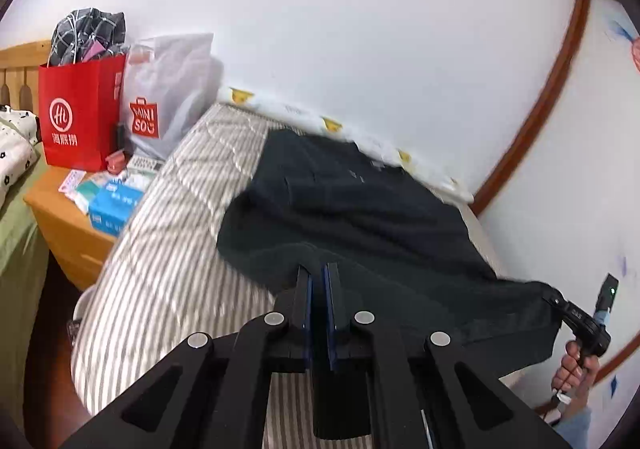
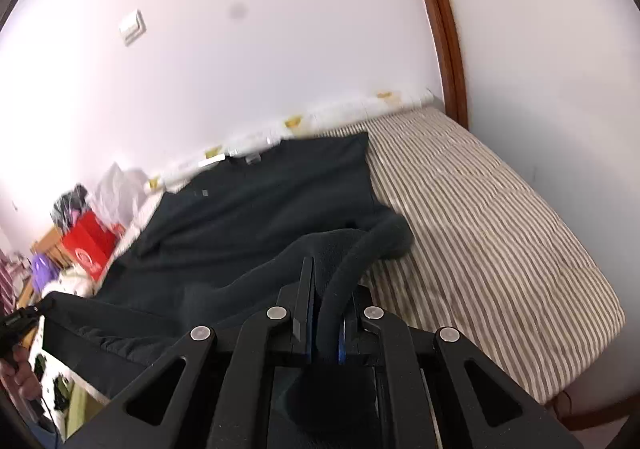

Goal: Fold small clothes

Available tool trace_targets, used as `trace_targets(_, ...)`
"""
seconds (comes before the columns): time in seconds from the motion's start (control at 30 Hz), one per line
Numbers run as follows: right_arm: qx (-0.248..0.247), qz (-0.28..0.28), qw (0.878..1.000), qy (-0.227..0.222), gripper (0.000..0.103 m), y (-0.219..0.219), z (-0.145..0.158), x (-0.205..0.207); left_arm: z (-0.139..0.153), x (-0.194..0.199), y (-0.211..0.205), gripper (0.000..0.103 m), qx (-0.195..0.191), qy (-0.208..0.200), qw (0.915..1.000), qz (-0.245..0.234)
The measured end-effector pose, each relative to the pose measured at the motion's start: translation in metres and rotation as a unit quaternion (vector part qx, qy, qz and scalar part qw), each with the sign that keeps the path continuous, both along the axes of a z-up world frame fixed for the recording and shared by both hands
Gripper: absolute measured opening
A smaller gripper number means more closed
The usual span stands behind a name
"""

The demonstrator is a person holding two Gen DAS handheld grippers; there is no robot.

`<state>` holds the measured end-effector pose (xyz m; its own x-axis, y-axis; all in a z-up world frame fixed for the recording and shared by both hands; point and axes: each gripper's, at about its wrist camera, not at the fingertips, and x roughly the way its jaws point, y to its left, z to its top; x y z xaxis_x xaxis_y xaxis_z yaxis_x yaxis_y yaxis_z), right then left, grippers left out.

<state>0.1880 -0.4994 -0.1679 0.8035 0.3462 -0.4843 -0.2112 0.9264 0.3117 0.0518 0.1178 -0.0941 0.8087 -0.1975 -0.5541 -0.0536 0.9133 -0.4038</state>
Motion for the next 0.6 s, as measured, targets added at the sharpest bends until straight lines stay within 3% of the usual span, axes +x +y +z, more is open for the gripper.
trace_targets(0.27, 0.0, 0.011, 1.0, -0.017, 0.008, 0.02, 0.026, 0.071, 0.011, 0.076, 0.014, 0.006, -0.009, -0.01, 0.9994, 0.03)
trace_targets(0.5, -0.008, 0.01, 1.0, -0.001, 0.008, 0.058, 0.036, 0.159, 0.013, 0.152, 0.006, 0.006, 0.051, -0.014, 0.9972, 0.053)
trace_targets(0.6, -0.012, 0.004, 1.0, 0.018, 0.008, 0.07, 0.027, 0.187, 0.004, 0.18, 0.006, 0.006, 0.055, -0.002, 0.997, 0.055)
